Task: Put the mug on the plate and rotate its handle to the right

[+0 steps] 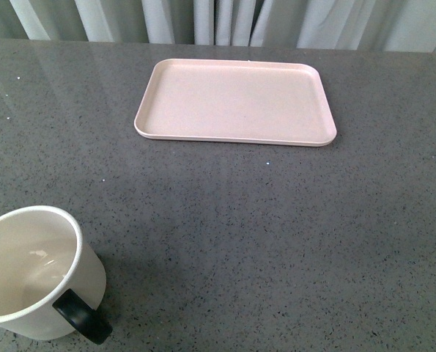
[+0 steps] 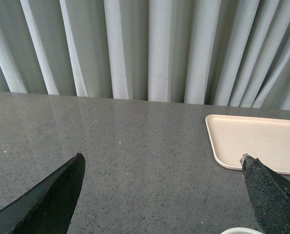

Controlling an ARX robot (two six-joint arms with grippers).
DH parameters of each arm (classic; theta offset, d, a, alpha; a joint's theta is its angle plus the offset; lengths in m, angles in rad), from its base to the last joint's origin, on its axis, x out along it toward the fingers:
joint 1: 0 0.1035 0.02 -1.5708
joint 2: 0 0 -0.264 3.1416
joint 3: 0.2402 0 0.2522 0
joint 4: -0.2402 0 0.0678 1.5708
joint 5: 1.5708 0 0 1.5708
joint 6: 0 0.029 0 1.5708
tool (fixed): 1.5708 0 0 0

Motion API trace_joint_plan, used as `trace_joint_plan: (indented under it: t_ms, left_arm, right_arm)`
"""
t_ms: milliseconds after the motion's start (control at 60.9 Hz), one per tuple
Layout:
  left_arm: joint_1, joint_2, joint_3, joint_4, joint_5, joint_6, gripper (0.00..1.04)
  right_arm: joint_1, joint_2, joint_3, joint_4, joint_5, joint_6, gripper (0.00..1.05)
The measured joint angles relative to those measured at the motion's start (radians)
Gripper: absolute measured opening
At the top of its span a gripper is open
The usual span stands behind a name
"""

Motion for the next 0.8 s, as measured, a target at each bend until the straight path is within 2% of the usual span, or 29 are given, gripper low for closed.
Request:
trace_joint_plan:
  t_ms: [608,640,657,722,755,805]
  left_arm:
    - [0.0,0.0,0.0,0.0,0.0,0.0,0.96]
    - [-0.01,0.02,0.012,-0.039,-0.039,-0.033,0.96]
    - [-0.024,0.045,0.04,-0.107,-0.085,-0.068,0.96]
    - [-0.042,0.193,0.136,-0.286,-0.162,-0.179,0.96]
    - [-0.034,0.294,0.185,-0.328,-0.163,-0.239,0.96]
    - [-0.012,0.438,0.251,-0.299,-0.113,-0.269,0.96]
  right_arm:
    - [0.0,0.0,0.0,0.0,0.0,0.0,0.96]
    - [0.0,0.0,0.0,0.0,0.0,0.0,0.96]
    - [0.0,0.0,0.0,0.0,0.0,0.0,0.96]
    - [0.0,0.0,0.0,0.0,0.002,0.0,0.96]
    - [0.0,0.0,0.0,0.0,-0.001,0.0,0.96]
    - [0.0,0.0,0.0,0.0,0.0,0.001,0.96]
